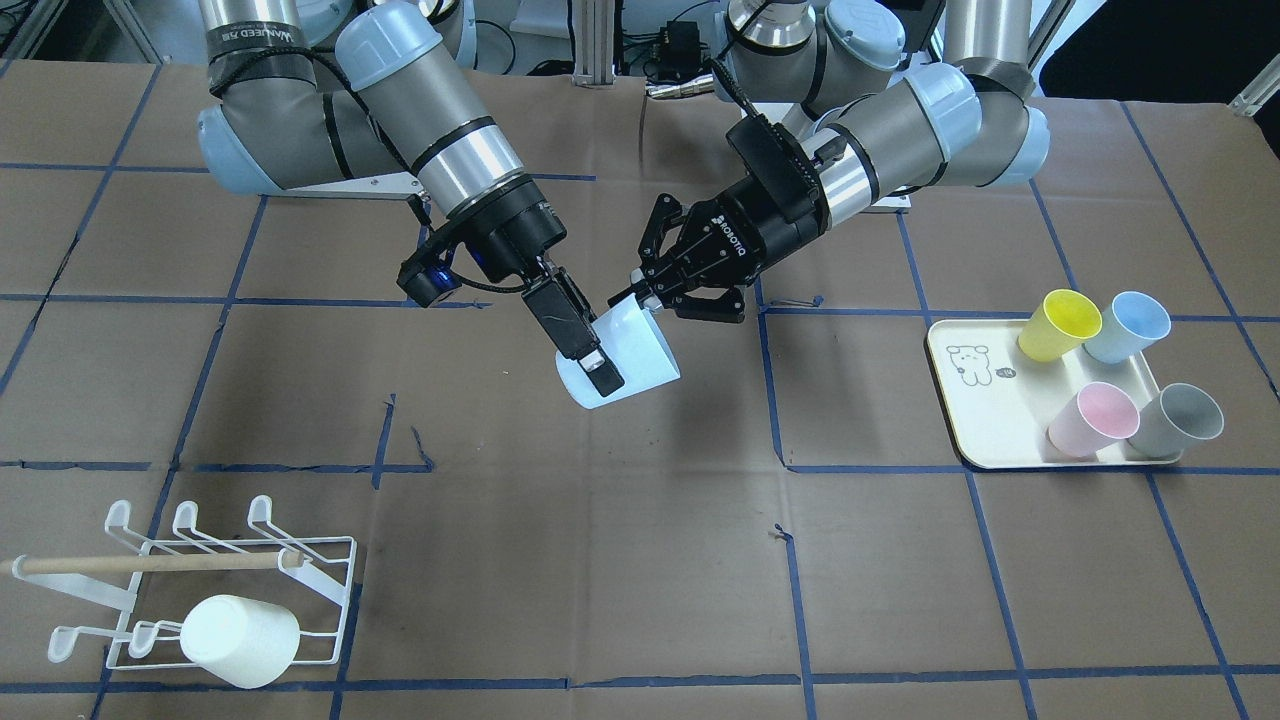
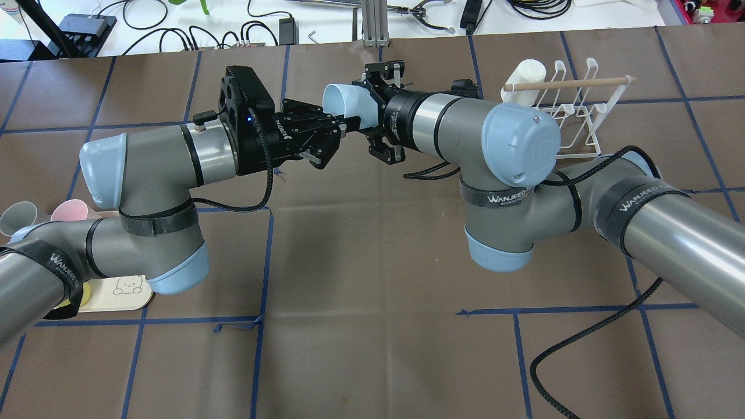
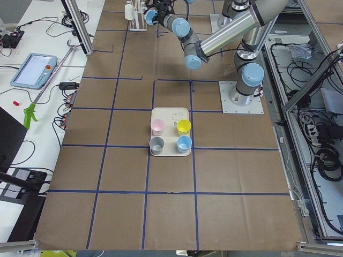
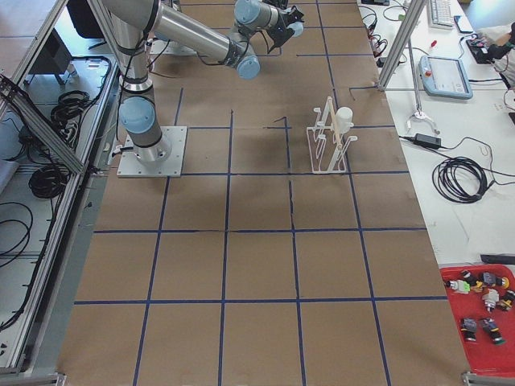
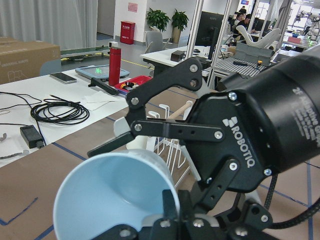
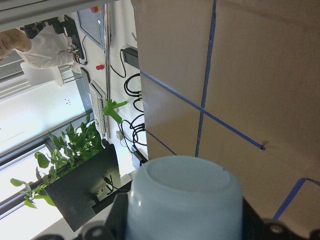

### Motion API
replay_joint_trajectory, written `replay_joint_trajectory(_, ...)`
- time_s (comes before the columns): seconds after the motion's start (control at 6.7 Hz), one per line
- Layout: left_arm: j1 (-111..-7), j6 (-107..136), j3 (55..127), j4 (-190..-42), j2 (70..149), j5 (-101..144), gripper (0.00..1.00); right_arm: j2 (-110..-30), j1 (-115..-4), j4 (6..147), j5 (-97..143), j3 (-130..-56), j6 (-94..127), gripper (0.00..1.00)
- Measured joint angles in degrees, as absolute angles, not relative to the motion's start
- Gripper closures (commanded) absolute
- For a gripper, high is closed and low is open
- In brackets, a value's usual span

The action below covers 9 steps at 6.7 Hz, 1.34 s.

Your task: Transfer IKEA cup to right arm and place on rack

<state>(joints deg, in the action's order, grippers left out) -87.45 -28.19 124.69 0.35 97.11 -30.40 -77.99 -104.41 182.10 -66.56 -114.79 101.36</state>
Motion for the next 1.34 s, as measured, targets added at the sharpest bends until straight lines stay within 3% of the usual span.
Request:
replay_joint_trajectory(0.3, -87.45, -28.11, 124.45, 0.35, 97.11, -30.92, 0.42, -78.0, -104.42, 182.13, -66.38, -114.8, 101.05, 0.59)
replay_joint_trajectory(0.45, -87.45, -27.54, 124.37, 0.4, 97.09, -31.05, 0.14, -78.01, -104.42, 182.11, -66.39, -114.82, 100.98, 0.59)
replay_joint_trajectory(0.6, -87.45, -26.12, 124.32, 0.47, 97.13, -31.07, 0.01, -78.01, -104.42, 182.11, -66.42, -114.83, 100.93, 0.59)
replay_joint_trajectory(0.9, -86.98, -23.79, 124.55, 0.5, 96.42, -31.11, 0.0, -77.94, -104.36, 182.11, -66.44, -114.81, 100.84, 0.61)
replay_joint_trajectory(1.34, -79.9, -20.95, 125.46, 0.28, 93.45, -31.06, 0.0, -76.99, -102.79, 182.29, -66.48, -114.15, 98.33, 0.78)
